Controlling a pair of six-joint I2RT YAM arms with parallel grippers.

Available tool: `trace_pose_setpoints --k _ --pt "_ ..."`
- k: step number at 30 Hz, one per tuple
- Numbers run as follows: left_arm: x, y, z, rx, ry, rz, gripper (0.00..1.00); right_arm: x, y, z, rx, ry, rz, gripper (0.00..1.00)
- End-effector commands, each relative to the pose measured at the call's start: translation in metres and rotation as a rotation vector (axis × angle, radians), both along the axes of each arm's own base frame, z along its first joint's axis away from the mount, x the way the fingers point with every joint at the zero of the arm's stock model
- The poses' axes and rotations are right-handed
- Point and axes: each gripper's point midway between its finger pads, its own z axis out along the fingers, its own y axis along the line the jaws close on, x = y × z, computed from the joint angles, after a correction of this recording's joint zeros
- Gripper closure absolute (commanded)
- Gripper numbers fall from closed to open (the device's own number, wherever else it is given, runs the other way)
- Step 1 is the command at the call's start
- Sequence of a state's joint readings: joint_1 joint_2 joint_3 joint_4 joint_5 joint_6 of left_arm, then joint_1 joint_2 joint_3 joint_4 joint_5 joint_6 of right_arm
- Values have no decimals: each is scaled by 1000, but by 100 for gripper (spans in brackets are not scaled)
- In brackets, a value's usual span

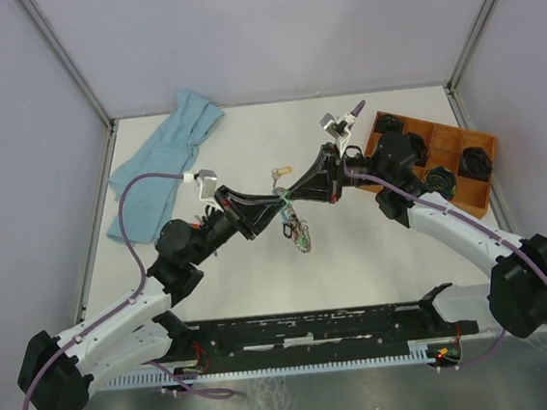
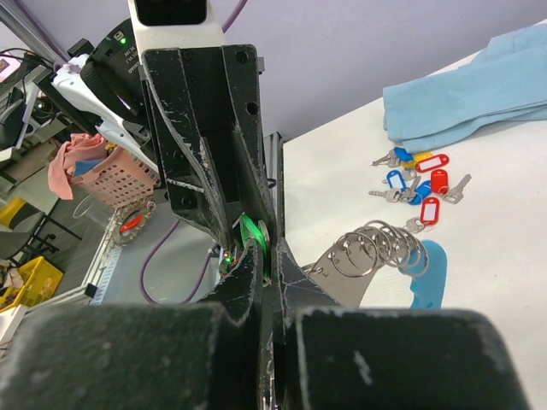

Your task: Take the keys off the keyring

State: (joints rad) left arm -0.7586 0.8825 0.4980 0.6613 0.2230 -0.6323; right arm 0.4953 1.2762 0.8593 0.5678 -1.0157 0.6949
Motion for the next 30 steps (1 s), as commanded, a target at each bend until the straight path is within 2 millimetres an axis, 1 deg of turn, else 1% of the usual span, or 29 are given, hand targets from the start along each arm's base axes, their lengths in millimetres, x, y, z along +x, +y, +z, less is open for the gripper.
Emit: trace_pose_setpoints --k 1,4,5,6,7,11,13,14,15,18,19,20,21,22,23,25,27,28,30 --pt "-6 -3 30 -59 -36 -43 72 -1 -1 18 47 -71 -3 99" --pt "-7 -6 28 -39 -33 -56 76 -1 -1 17 47 -70 -3 99" --pt "-7 -6 29 -34 -36 -59 82 0 -1 17 47 -69 -4 99" --pt "-8 -7 28 -27 -37 -65 92 -1 -1 18 48 -71 -3 99" --pt "-7 -7 28 -19 -39 -65 96 0 -1 18 48 -71 -4 99" --pt "-7 -6 28 12 -56 -56 97 -1 -1 17 46 -73 -2 99" --pt "-6 -5 29 59 -73 -39 97 -1 -2 17 34 -86 -2 99" --pt "-5 -3 29 94 -80 -29 97 -1 -2 15 18 -121 0 94" --pt "-3 -2 26 150 -73 -19 97 -1 -3 15 -1 -153 0 85" --pt "1 4 26 306 -85 5 97 -4 -10 12 -99 -261 17 48" --pt "1 6 24 362 -86 1 97 -5 -13 10 -134 -290 30 38" --pt "0 8 24 419 -92 -3 97 -5 -16 12 -157 -328 38 32" --pt "0 11 19 486 -79 -10 97 -6 -20 12 -186 -354 46 28" --pt "0 14 25 537 -95 -13 97 -6 -24 13 -208 -398 53 25" --pt "1 16 22 595 -94 -21 97 -11 -29 8 -242 -409 73 22" --pt "2 23 15 707 -88 -31 97 -15 -36 4 -299 -492 103 17" --pt "7 31 8 833 -92 -24 97 -16 -44 -1 -356 -603 132 14" --pt "10 34 7 888 -101 -19 97 -14 -46 -1 -369 -647 132 13" --pt "14 34 4 991 -123 -46 97 -13 -48 -2 -381 -746 146 12"
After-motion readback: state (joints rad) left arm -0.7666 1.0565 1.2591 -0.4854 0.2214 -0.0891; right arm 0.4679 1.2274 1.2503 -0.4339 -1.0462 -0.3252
